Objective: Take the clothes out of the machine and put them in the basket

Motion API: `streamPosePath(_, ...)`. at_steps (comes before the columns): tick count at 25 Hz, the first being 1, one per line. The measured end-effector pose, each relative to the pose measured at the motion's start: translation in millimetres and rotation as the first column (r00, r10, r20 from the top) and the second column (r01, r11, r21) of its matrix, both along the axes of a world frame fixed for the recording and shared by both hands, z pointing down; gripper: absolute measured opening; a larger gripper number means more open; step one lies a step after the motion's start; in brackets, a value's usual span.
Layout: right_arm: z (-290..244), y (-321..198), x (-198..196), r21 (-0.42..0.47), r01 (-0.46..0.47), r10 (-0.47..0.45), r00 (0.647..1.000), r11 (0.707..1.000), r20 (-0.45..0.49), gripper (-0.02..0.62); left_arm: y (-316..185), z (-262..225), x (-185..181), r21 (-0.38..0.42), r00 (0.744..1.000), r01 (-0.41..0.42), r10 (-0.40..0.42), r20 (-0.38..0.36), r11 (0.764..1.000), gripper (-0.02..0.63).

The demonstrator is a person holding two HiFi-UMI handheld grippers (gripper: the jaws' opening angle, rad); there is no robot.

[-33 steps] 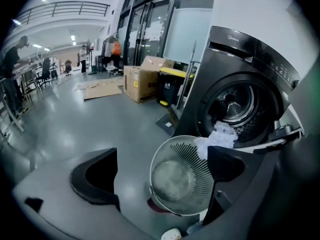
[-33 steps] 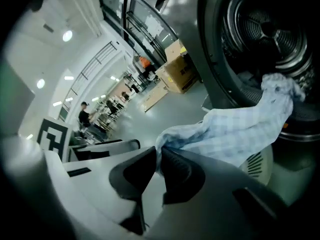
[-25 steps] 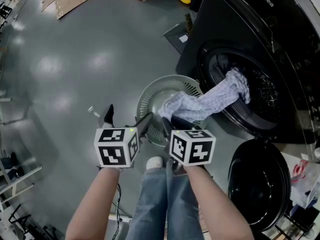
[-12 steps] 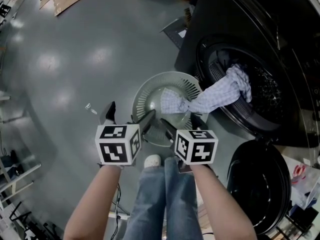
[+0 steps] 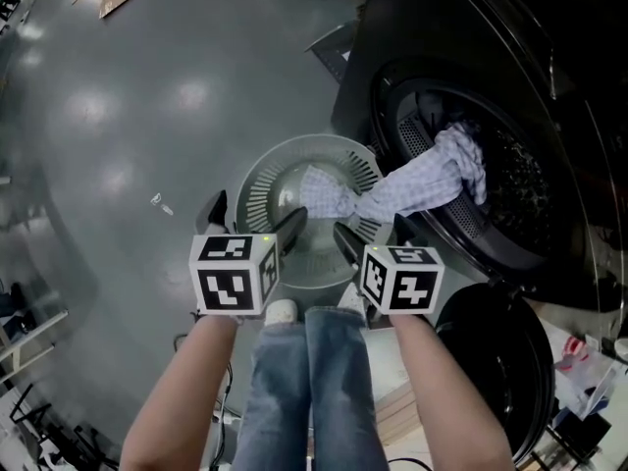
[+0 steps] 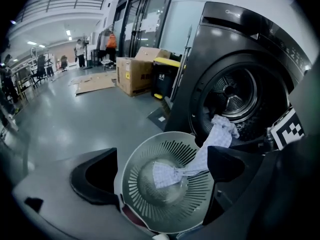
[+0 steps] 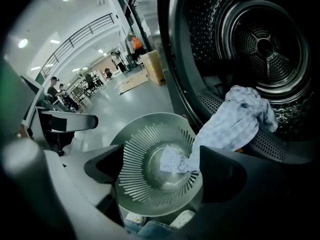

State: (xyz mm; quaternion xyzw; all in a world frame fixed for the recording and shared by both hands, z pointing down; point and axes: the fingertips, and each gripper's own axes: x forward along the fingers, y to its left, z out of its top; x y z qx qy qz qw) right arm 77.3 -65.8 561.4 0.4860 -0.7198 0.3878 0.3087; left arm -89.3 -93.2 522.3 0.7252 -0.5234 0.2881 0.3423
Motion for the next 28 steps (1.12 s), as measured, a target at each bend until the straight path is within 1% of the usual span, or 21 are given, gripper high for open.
streamPosePath(3,8,-10,28,0.007,0.013,-0.012,0.998,1.000,-0.061,0.456,-4,4,8,-0.009,1.000,0.003,-0.003,0.010,1.000,0.563)
streamPosePath(6,14,-24,63,0.009,0.004,-0.002,0.988,1.000,-0.154,0.454,-8,7,12,-0.019,0.999,-0.013,0.014,0.049,1.000,0.563)
streamPosePath(8,17,-35,86,0.006,-0.008,0.009,0.974,1.000,-0.228,0.454,-12,9,15,-0.024,0.996,-0.031,0.033,0.082,0.999,0.562)
streamPosePath(10,18,-47,106,0.010,-0.006,0.009,0.952,1.000,-0.306,0.454,-17,10,17,-0.025,0.993,-0.046,0.048,0.107,0.999,0.562)
streamPosePath(13,19,-64,125,0.020,0.045,-0.033,0.912,0.999,-0.410,0.454,-18,12,20,-0.035,0.989,-0.059,0.063,0.130,0.998,0.562)
streamPosePath(17,25,-97,135,0.061,0.166,-0.115,0.863,0.984,-0.491,0.454,-18,15,20,-0.049,0.988,-0.068,0.074,0.139,0.997,0.562)
streamPosePath(19,29,-110,144,0.053,0.188,-0.135,0.849,0.981,-0.511,0.454,-20,15,22,-0.047,0.988,-0.068,0.074,0.137,0.997,0.561)
streamPosePath(23,45,-114,153,-0.028,0.164,-0.157,0.862,0.986,-0.482,0.454,-19,16,27,-0.052,0.989,-0.076,0.082,0.124,0.996,0.562)
streamPosePath(24,48,-117,152,-0.026,0.178,-0.168,0.860,0.984,-0.481,0.453,-21,15,28,-0.045,0.989,-0.082,0.087,0.123,0.996,0.562)
streamPosePath(26,56,-127,149,-0.004,0.221,-0.195,0.853,0.975,-0.485,0.454,-32,10,31,-0.001,0.987,-0.104,0.103,0.125,0.995,0.562)
streamPosePath(27,62,-125,147,-0.024,0.221,-0.206,0.858,0.975,-0.471,0.453,-37,9,33,0.011,0.986,-0.114,0.112,0.126,0.993,0.562)
streamPosePath(28,71,-116,145,-0.072,0.201,-0.211,0.872,0.977,-0.441,0.453,-36,9,34,0.001,0.985,-0.119,0.118,0.125,0.993,0.561)
